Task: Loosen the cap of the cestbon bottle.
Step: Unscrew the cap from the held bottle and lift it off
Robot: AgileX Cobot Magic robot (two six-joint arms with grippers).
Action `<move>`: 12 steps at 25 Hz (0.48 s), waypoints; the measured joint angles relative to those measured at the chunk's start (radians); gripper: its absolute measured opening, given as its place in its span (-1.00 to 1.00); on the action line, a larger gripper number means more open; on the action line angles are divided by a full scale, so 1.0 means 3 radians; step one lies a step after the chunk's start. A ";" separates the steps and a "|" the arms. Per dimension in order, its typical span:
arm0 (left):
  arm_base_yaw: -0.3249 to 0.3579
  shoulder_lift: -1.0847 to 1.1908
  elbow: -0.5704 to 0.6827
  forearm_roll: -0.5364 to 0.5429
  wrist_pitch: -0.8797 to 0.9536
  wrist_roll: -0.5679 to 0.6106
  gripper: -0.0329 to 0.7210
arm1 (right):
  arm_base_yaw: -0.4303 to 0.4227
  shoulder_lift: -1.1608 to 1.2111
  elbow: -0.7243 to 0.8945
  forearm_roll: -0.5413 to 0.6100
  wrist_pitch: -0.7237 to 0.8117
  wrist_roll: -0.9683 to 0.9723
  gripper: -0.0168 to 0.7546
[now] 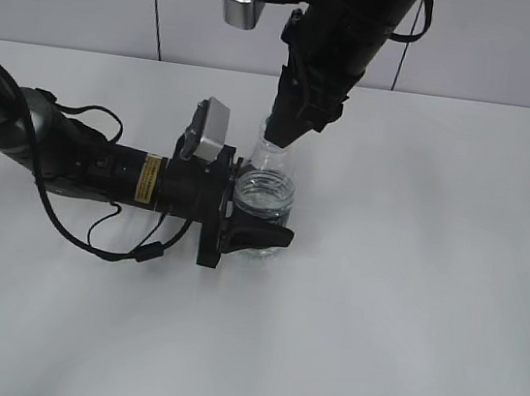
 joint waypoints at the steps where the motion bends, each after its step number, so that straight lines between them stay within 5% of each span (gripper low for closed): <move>1: 0.0000 0.0000 0.0000 0.0000 0.0000 0.0000 0.18 | 0.0000 0.0000 0.0000 0.0000 0.0000 -0.0001 -0.20; 12: 0.0000 0.0000 0.0000 -0.0003 0.0000 0.0000 0.18 | 0.0000 0.0000 0.0000 0.0000 0.0000 -0.0004 -0.20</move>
